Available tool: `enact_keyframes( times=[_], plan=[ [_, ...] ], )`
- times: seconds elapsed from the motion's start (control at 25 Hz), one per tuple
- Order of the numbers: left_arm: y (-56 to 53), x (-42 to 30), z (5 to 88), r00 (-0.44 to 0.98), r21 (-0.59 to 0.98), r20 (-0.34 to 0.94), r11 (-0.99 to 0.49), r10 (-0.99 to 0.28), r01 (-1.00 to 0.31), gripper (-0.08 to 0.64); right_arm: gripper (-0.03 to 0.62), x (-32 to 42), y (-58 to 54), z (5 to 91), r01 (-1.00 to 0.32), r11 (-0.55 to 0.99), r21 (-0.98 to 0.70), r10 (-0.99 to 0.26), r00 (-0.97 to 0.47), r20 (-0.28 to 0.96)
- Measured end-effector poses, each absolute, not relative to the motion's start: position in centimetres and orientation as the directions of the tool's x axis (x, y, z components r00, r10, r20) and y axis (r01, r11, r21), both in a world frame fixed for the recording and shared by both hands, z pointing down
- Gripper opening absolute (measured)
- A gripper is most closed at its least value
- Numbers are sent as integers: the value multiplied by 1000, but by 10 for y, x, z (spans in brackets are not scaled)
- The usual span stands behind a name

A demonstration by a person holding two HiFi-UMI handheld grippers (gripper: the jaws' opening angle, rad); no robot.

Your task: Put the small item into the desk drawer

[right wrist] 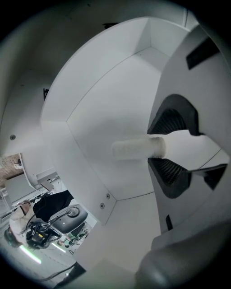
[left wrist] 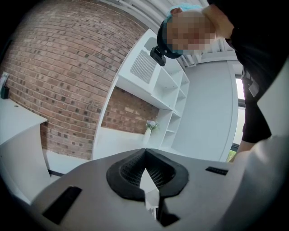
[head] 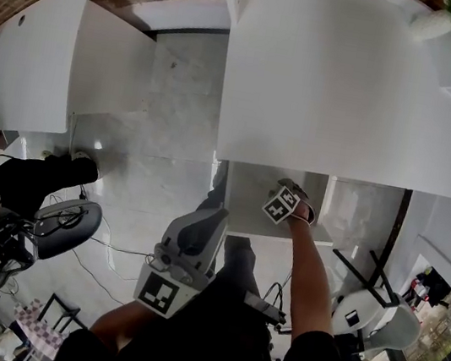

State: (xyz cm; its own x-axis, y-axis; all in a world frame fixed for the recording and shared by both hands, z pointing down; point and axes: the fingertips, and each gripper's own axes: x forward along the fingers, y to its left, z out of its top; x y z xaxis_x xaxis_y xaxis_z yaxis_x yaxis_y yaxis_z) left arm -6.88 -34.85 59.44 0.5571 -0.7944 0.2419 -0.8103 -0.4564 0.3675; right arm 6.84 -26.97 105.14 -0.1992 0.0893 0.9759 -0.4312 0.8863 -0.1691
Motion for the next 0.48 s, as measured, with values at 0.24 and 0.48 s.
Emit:
enact_keyframes(
  times=[0.24,0.48],
  plan=[
    [-342,-72,587,556,368,221,-460,-801,-808,23,181,65,-275,1035,-441,883,-162,76,-206,976],
    [-325,-62,557,551,343,165,-477,-818,-809,23,101,70,-295,977,-609,783,-125,-59,-273,960]
  ],
)
